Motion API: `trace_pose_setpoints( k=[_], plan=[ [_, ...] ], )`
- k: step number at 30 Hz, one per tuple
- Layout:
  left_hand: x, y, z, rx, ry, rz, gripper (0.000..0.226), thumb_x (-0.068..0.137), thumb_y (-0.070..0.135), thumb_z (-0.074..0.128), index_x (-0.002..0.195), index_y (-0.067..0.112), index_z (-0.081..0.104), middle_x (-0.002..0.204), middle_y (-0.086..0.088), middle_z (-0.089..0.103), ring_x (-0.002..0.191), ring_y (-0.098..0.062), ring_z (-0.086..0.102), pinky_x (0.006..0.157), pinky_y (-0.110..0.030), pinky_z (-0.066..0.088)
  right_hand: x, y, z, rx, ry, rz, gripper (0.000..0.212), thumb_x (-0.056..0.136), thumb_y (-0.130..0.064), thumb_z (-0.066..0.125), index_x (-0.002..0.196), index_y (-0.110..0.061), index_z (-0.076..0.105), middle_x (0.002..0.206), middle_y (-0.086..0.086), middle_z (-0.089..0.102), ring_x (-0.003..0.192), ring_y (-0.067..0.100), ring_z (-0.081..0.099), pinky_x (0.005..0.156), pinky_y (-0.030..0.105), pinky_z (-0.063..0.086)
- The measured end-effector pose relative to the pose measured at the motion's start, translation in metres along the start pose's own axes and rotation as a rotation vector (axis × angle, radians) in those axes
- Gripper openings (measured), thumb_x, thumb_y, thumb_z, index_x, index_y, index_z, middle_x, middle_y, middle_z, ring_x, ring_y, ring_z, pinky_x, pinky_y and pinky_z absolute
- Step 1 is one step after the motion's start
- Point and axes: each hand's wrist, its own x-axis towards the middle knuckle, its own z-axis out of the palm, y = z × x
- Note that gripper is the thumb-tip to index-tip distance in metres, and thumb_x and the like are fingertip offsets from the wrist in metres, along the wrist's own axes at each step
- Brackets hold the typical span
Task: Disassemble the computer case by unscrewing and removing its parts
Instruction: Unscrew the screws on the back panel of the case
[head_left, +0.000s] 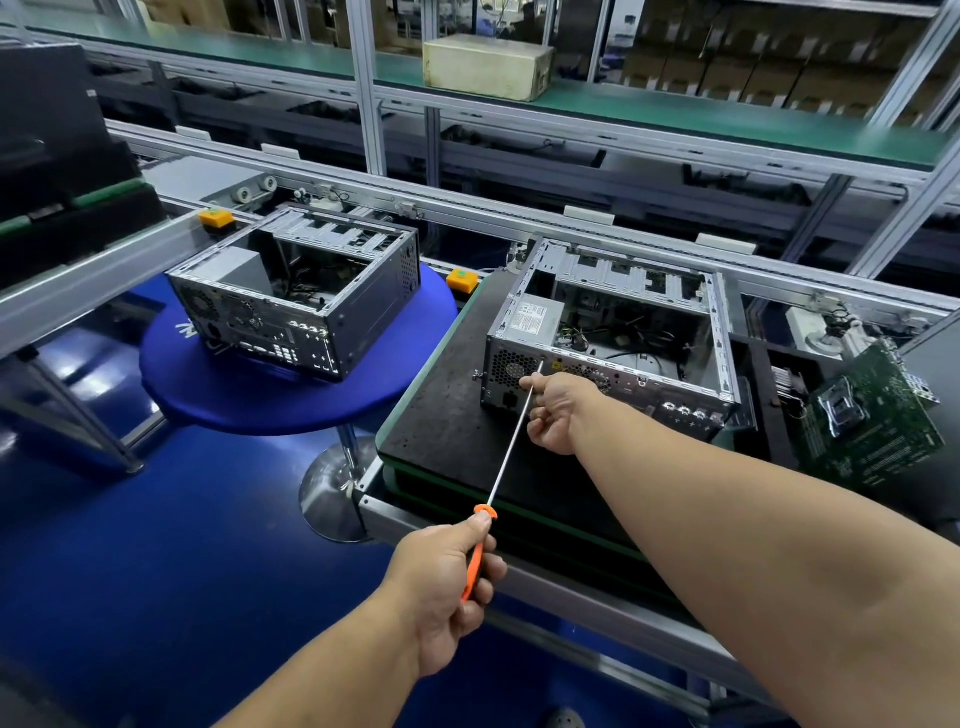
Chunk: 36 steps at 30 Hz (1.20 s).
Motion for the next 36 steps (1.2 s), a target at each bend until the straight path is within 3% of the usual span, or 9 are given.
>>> trace_pose_setpoints(
  k=[13,20,24,28,31,36],
  plan=[
    [-0.002,0.002,-0.001,-0.033,-0.006,-0.051,0.051,0.107,0.050,0.055,0.107,0.004,0.076,0.075,-0.007,0.067,0.051,-0.011,0.051,0.038,-0.021,0.034,0.013,-0.007,-0.006,0.062,-0.006,0.015,0.026,0.103,-0.018,0.043,0.088,-0.026,0.063,0.044,-0.008,0.033,0.040,0.006,0.026,0.042,0.018,0.027],
    [-0.007,0.005,-0.001,0.002,-0.034,0.016,0.037,0.093,0.044,0.078,0.102,0.011,0.063,0.073,-0.007,0.062,0.052,-0.011,0.048,0.037,-0.020,0.030,0.021,-0.012,-0.006,0.066,0.003,0.010,0.028,0.105,-0.017,0.043,0.088,-0.025,0.065,0.046,-0.008,0.034,0.037,0.006,0.027,0.043,0.018,0.027],
    [-0.009,0.011,0.000,0.070,0.001,0.016,0.031,0.099,0.042,0.071,0.098,0.012,0.065,0.075,-0.007,0.068,0.054,-0.012,0.053,0.039,-0.020,0.033,0.024,-0.015,-0.004,0.085,-0.008,0.003,0.031,0.105,-0.017,0.037,0.087,-0.025,0.061,0.044,-0.008,0.033,0.035,0.007,0.026,0.043,0.018,0.026],
    [-0.010,0.014,0.000,0.075,0.035,0.002,0.042,0.106,0.048,0.058,0.100,0.009,0.073,0.079,-0.008,0.072,0.056,-0.013,0.055,0.041,-0.020,0.035,0.029,-0.016,-0.001,0.105,-0.009,0.014,0.033,0.105,-0.017,0.034,0.086,-0.024,0.060,0.043,-0.009,0.033,0.036,0.007,0.026,0.042,0.018,0.026],
    [-0.011,0.015,0.000,0.069,0.037,-0.017,0.048,0.108,0.050,0.051,0.100,0.009,0.076,0.078,-0.007,0.071,0.056,-0.011,0.054,0.041,-0.019,0.035,0.034,-0.018,0.000,0.125,0.006,0.036,0.035,0.105,-0.021,0.037,0.074,-0.023,0.053,0.044,-0.009,0.033,0.035,0.007,0.026,0.041,0.018,0.026],
    [-0.010,0.015,-0.003,0.024,0.001,-0.039,0.049,0.106,0.049,0.055,0.103,0.005,0.077,0.075,-0.007,0.066,0.054,-0.012,0.052,0.040,-0.020,0.034,0.043,-0.022,0.000,0.149,0.032,0.061,0.041,0.105,-0.024,0.040,0.064,-0.022,0.044,0.046,-0.007,0.033,0.036,0.008,0.027,0.039,0.018,0.027]
  ],
)
